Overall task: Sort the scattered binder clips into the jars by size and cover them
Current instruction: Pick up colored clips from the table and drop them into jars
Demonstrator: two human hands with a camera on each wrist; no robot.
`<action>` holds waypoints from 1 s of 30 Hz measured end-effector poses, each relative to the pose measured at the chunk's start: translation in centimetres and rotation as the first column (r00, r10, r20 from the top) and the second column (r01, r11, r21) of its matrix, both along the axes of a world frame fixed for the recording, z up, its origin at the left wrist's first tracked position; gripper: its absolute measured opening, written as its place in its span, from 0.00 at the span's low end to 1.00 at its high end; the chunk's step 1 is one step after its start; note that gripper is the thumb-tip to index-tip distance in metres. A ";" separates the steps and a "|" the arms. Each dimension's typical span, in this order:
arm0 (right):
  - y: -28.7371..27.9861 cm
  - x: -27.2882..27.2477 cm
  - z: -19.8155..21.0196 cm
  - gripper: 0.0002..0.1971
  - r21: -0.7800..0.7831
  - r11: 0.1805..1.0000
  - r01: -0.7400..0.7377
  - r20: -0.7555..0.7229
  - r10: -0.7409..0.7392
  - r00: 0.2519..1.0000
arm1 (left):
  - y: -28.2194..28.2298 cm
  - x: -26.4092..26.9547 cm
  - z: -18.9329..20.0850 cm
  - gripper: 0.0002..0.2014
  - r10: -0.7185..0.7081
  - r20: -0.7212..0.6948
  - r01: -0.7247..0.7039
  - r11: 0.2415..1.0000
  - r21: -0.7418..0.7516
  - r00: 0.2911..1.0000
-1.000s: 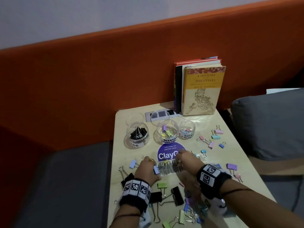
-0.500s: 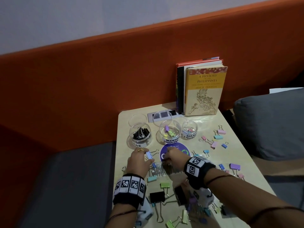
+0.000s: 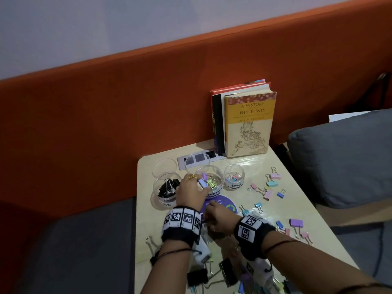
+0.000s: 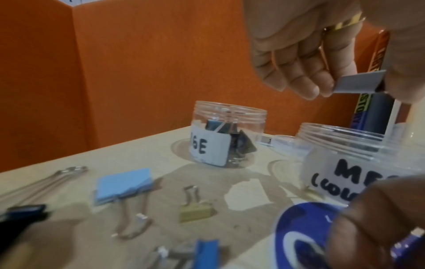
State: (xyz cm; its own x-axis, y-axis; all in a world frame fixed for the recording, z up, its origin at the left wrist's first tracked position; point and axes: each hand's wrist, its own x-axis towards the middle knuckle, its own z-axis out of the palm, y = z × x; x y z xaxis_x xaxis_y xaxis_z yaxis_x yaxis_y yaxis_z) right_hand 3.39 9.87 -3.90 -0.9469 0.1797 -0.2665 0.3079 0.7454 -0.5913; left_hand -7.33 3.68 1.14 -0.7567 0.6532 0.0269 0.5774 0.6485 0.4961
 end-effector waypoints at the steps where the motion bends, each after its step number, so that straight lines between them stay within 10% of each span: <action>1: 0.2 0.0 -0.2 0.17 -0.028 0.999 0.017 -0.012 -0.018 1.000 | 0.7 -0.2 0.0 0.19 -0.002 0.001 0.002 1.000 -0.010 1.000; 14: 1.5 2.3 -1.0 0.11 -0.098 0.995 -0.032 -0.053 0.027 0.998 | 0.6 -2.4 -2.5 0.16 -0.279 0.026 0.277 0.931 -0.237 0.960; 20: 3.8 3.4 0.9 0.06 -0.246 0.932 0.267 -0.137 -0.306 0.942 | 0.5 -2.5 -2.8 0.18 -0.258 0.083 0.269 0.946 -0.179 0.963; 26: 9.0 1.4 5.7 0.06 -0.266 0.743 0.614 -0.288 -0.669 0.685 | 0.7 -2.3 -2.7 0.16 -0.233 0.124 0.244 0.967 -0.076 0.964; 30: 11.0 0.1 5.6 0.14 -0.068 0.795 0.603 -0.192 -0.603 0.774 | 0.5 -1.9 -2.1 0.14 -0.191 0.020 0.192 0.980 -0.061 0.981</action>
State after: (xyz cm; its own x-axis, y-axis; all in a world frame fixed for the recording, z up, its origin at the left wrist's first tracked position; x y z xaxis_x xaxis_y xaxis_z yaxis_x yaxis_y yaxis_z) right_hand 3.48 20.91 1.69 -0.6762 0.7310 -0.0918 0.5733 0.4439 -0.6887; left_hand -9.19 4.16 -0.93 -0.6175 0.7860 -0.0287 0.6870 0.5568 0.4669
